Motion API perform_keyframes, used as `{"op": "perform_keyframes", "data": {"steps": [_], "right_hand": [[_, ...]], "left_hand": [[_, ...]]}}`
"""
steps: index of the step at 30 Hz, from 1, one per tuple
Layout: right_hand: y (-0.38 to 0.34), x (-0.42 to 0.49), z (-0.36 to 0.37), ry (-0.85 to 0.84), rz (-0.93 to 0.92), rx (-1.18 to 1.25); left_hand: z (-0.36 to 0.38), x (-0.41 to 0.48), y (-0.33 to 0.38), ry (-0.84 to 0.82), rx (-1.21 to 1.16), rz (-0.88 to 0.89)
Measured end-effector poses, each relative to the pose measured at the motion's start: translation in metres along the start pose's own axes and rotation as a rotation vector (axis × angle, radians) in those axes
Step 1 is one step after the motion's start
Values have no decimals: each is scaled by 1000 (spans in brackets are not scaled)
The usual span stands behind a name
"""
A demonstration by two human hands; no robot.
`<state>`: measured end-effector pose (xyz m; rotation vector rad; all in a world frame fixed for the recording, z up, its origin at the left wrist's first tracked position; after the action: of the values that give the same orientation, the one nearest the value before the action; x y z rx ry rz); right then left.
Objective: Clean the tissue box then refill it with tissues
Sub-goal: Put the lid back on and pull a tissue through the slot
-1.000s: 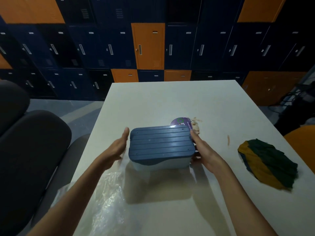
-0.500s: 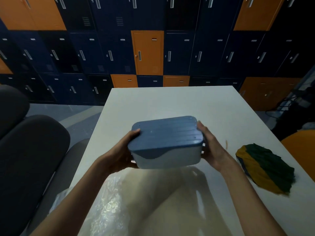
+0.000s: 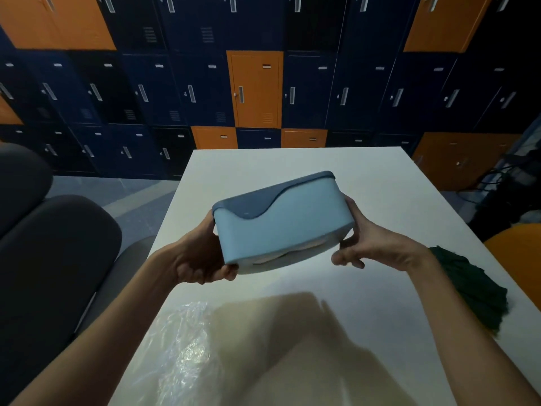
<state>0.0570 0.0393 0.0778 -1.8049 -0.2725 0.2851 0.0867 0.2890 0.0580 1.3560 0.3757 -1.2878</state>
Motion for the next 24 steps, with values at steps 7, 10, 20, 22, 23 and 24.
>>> {"op": "perform_keyframes", "data": {"steps": [7, 10, 20, 22, 23, 24], "right_hand": [[-18, 5, -6, 45, -43, -158], [-10, 8, -9, 187, -39, -150], [42, 14, -7, 349, 250, 64], [51, 12, -12, 372, 327, 67], [54, 12, -14, 390, 353, 65], [57, 12, -17, 409, 376, 57]], "left_hand": [[-15, 8, -9, 71, 211, -93], [-21, 14, -2, 101, 229, 2], [-12, 39, 29, 233, 120, 339], [-12, 45, 24, 240, 211, 337], [-9, 48, 21, 223, 247, 330], [-6, 53, 18, 209, 267, 318]]}}
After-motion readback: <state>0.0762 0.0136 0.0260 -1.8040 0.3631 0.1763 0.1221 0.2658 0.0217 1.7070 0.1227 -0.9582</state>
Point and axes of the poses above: each hand's wrist, its own x-axis towards the middle knuckle, its own z-axis out of the palm, y = z × x, the point moved 7 cm from there along x, towards the middle knuckle, and after that the axes turned 9 degrees about -z, right-handed, at the moved point
